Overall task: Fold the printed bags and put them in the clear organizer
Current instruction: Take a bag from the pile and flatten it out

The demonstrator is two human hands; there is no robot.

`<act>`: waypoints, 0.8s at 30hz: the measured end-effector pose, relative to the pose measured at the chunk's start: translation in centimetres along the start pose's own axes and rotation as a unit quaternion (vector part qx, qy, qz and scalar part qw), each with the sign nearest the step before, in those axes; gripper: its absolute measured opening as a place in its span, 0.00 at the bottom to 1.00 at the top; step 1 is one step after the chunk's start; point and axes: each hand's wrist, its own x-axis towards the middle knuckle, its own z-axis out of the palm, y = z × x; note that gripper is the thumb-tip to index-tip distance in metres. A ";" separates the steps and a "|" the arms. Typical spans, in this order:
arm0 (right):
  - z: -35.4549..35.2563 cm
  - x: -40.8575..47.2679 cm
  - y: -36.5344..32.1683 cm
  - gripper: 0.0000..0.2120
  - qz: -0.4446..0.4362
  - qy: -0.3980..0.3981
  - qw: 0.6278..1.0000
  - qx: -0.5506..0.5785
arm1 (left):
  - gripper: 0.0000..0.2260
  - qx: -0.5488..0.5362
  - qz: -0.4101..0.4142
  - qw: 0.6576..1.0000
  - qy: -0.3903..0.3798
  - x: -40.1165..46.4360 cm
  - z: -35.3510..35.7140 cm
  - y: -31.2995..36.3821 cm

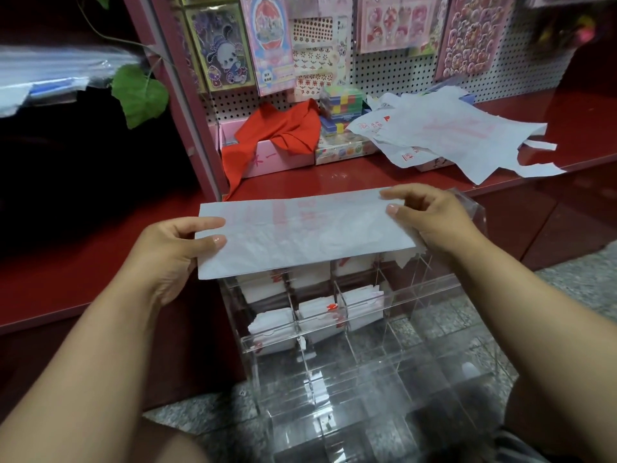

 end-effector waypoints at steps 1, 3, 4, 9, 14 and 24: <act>-0.1 0.0 0.0 0.12 0.009 -0.017 1.000 0.001 | 0.12 0.011 0.002 1.000 0.005 0.0 -0.1 0.1; -0.3 -0.1 -0.1 0.16 0.011 -0.034 0.999 -0.016 | 0.12 0.053 0.018 0.998 0.018 -0.2 -0.3 0.2; -0.3 0.0 -0.1 0.16 0.011 -0.032 0.999 -0.034 | 0.12 0.081 0.030 0.996 0.027 -0.3 -0.4 0.3; 0.1 0.3 -0.3 0.10 -0.010 -0.003 0.992 -0.122 | 0.05 0.302 0.107 0.944 0.081 -0.7 -0.5 0.7; -0.2 0.4 -1.2 0.06 -0.036 -0.037 0.967 -0.250 | 0.06 0.322 0.201 0.921 0.085 -0.7 -0.5 1.6; 2.1 -1.9 -1.5 0.16 0.119 -0.336 0.934 -0.029 | 0.10 0.099 0.229 0.968 0.014 -1.3 1.6 2.0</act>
